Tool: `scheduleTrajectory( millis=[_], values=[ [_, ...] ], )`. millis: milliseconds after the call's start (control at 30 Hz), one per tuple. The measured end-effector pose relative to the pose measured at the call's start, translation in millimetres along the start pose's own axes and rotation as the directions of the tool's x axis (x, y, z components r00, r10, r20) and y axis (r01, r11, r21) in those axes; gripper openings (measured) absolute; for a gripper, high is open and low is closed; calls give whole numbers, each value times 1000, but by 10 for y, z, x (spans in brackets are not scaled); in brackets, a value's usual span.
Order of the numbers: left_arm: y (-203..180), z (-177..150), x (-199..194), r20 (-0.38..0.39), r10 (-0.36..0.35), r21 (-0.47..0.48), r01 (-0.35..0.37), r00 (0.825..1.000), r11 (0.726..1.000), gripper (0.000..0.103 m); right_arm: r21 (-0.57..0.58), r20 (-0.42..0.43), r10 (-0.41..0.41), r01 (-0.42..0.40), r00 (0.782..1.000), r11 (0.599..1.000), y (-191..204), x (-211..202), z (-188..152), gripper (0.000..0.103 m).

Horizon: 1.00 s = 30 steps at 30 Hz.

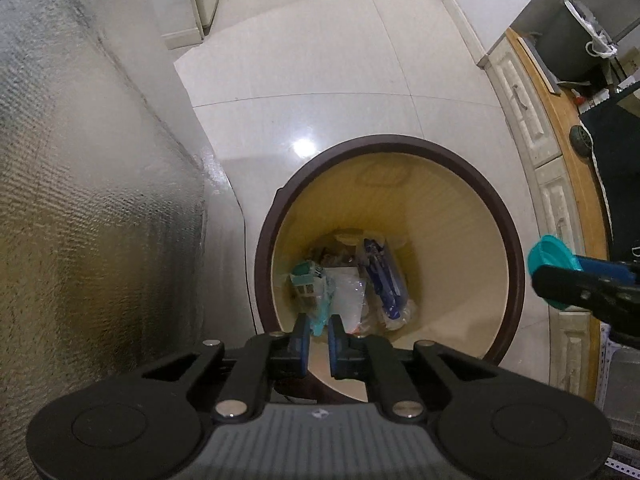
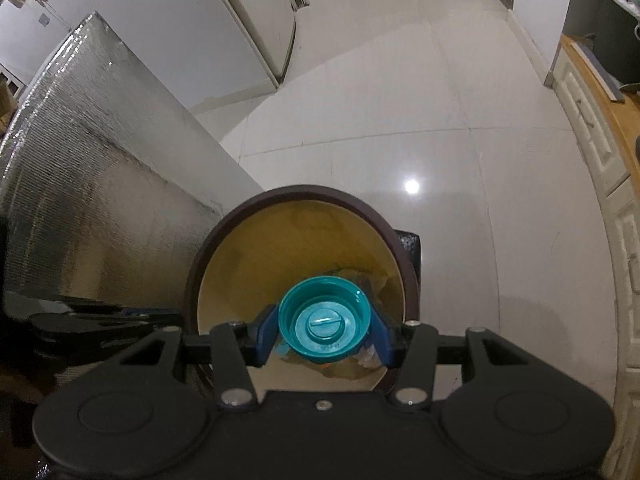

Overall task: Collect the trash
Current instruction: 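Open both tools to drop the bottle and teal cap into the bin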

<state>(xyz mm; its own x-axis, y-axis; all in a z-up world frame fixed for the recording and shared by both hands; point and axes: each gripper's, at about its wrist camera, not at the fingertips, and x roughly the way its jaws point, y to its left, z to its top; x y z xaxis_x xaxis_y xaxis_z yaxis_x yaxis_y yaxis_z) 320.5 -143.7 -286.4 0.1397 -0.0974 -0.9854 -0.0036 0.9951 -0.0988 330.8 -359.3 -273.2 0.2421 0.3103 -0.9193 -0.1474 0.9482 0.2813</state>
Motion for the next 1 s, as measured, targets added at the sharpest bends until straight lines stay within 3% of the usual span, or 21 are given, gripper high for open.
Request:
scheduleTrajectory(
  millis=[267, 300, 367, 400, 700, 833, 1000],
  values=[
    [44, -11, -69, 27, -9, -17, 9, 1000, 1000, 24, 29, -5, -4, 4, 1000, 1000, -9, 135, -3, 52],
    [48, -15, -83, 30, -10, -18, 10, 999, 1000, 28, 39, 4, -2, 2, 1000, 999, -23, 139, -5, 54],
    [45, -18, -92, 35, -8, -17, 9, 999, 1000, 35, 51, 9, -10, 9, 1000, 999, -43, 154, -14, 72],
    [41, -21, -90, 34, -6, -17, 7, 999, 1000, 39, 55, 5, -20, 20, 1000, 998, -52, 161, -22, 74],
    [42, -30, -67, 21, 9, -20, -9, 1000, 1000, 59, 58, -25, -17, 19, 1000, 998, -112, 159, -48, 75],
    [41, -30, -93, 27, 17, -20, -16, 999, 1000, 72, 50, -9, -20, 20, 1000, 999, -125, 113, -77, 84],
    [35, -27, -135, 40, 27, -24, -26, 999, 999, 81, 31, 9, -29, 29, 1000, 999, -113, 69, -91, 96]
  ],
)
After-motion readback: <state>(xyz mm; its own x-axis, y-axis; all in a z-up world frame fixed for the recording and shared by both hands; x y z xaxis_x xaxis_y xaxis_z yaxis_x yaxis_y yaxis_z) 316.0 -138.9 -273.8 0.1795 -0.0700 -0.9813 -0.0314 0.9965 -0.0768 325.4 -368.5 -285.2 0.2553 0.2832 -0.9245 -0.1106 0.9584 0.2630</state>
